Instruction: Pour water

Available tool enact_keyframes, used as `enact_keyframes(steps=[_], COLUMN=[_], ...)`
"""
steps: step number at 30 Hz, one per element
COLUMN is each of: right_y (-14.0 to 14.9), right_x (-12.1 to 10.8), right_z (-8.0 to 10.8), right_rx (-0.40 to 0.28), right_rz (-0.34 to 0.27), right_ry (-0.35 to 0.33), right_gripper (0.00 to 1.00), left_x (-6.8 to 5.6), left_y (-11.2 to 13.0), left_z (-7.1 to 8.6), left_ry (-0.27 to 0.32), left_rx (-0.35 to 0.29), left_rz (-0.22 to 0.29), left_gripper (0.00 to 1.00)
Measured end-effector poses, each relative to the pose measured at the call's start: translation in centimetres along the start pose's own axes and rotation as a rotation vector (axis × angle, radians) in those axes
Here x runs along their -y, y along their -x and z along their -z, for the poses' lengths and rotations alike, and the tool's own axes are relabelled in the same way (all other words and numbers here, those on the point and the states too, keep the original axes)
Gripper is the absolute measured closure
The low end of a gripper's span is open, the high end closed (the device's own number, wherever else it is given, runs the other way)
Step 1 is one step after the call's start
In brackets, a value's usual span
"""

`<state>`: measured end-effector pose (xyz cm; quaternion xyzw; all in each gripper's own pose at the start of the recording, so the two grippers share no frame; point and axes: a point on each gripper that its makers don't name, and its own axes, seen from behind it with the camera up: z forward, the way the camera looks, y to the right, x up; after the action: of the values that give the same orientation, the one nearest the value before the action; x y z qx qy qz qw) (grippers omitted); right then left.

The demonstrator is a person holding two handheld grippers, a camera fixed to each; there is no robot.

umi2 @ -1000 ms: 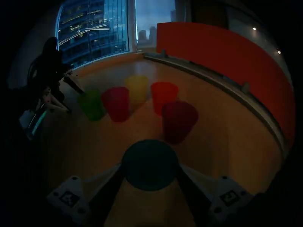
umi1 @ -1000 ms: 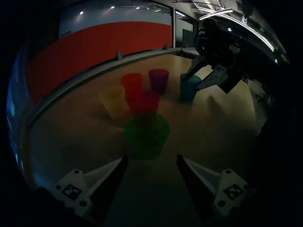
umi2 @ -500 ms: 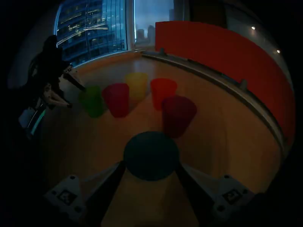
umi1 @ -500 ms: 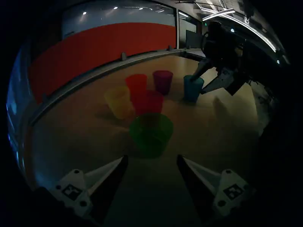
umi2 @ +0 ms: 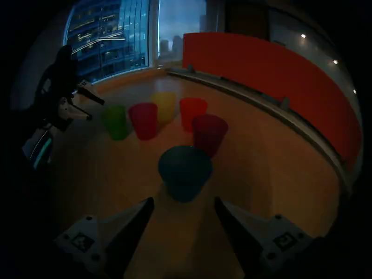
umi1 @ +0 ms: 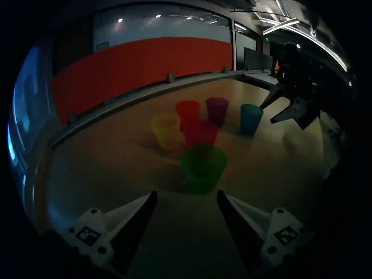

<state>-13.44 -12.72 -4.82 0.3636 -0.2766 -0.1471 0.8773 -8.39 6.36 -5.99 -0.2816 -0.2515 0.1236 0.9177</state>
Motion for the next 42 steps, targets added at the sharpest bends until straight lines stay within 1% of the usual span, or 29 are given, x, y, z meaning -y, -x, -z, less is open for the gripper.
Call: enact_keyframes(steps=[6, 15, 20, 23, 27, 34, 38, 42], right_y=[0.2, -0.7, -1.6, -2.4, -3.6, -5.8, -6.7, -7.1], right_x=[-0.3, -1.2, -2.5, -3.5, -4.8, -6.4, -7.4, -8.3], right_z=[1.8, 4.6, 6.1, 6.9, 7.9, 9.8, 10.7, 11.4], right_rx=[-0.046, -0.155, -0.221, -0.267, -0.327, -0.444, -0.494, -0.531], right_rz=[-0.038, -0.109, -0.144, -0.162, -0.175, -0.188, -0.183, -0.177], right_ry=[0.049, 0.142, 0.21, 0.259, 0.326, 0.431, 0.49, 0.557], right_gripper=[0.0, 0.0, 0.0, 0.0, 0.0, 0.0, 0.0, 0.0], left_x=[1.5, 3.7, 5.2, 5.8, 6.1, 6.0, 6.0, 6.2], left_y=[-1.5, -2.7, -3.9, -4.7, -5.4, -6.7, -7.6, -8.5], left_z=[0.9, 1.7, 2.7, 3.3, 3.8, 4.7, 5.3, 5.9], left_ry=[-0.064, -0.164, -0.224, -0.257, -0.287, -0.314, -0.336, -0.366], left_rx=[-0.071, -0.167, -0.232, -0.279, -0.321, -0.387, -0.428, -0.47], left_rz=[0.04, 0.108, 0.14, 0.157, 0.17, 0.175, 0.176, 0.169], left_gripper=[0.04, 0.04, 0.04, 0.05, 0.05, 0.05, 0.04, 0.04])
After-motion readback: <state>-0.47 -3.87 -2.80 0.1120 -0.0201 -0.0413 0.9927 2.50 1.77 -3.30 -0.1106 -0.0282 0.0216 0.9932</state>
